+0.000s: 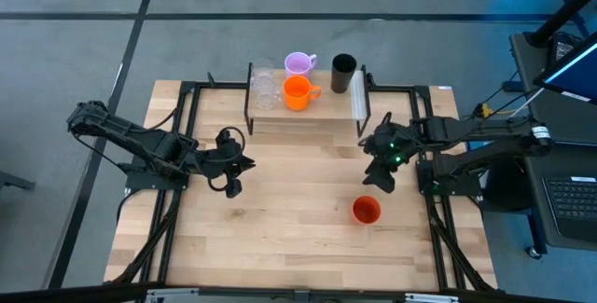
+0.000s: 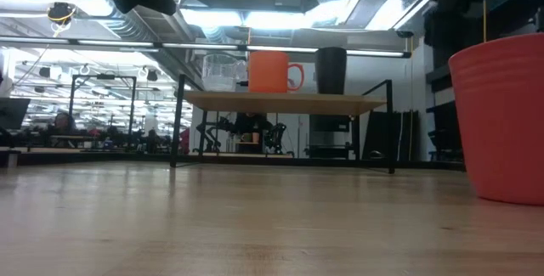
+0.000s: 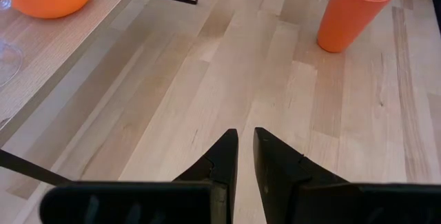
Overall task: Stack small to large cups/mugs on shelf
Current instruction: Put the orange cup on the shelf
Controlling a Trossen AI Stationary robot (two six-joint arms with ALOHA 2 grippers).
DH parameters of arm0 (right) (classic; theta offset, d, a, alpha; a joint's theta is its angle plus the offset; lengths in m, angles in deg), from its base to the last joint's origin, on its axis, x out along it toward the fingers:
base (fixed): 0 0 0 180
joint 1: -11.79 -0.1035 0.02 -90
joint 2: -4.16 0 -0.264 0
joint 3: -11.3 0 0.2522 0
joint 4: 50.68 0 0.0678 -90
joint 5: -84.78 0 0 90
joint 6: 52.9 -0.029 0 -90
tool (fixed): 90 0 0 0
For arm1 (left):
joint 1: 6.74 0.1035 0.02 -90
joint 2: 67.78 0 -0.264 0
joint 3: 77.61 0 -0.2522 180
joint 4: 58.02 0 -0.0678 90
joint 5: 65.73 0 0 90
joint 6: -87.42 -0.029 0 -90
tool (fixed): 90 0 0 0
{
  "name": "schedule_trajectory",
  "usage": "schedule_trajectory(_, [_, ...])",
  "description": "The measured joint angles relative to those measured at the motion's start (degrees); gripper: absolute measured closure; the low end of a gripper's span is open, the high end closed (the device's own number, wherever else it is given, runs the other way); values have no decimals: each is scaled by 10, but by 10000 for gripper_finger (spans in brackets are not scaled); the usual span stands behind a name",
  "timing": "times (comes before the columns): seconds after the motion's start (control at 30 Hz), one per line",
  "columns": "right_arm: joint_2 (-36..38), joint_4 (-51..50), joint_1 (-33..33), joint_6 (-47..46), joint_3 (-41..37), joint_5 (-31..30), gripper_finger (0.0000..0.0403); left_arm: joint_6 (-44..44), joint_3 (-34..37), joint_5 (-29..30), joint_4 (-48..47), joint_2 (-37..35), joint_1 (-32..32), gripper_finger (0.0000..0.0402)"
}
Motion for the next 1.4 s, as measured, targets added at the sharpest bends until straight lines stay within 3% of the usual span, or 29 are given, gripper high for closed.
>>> schedule_trajectory(0.27, [-11, -28, -96, -13, 5, -109, 182, 0, 0, 0, 0, 0, 0, 360])
schedule_trajectory(0.47, [-52, -31, -131, -13, 5, -138, 182, 0, 0, 0, 0, 0, 0, 360])
schedule_trajectory(1.13, [-196, -26, -165, 3, 5, -155, 185, 0, 0, 0, 0, 0, 0, 360])
schedule_trajectory(1.27, [-211, -26, -165, 20, 5, -154, 215, -1, 0, 0, 0, 0, 0, 360])
schedule_trajectory(1.4, [-214, -26, -165, 35, 5, -153, 285, -1, 0, 4, 0, 0, 0, 360])
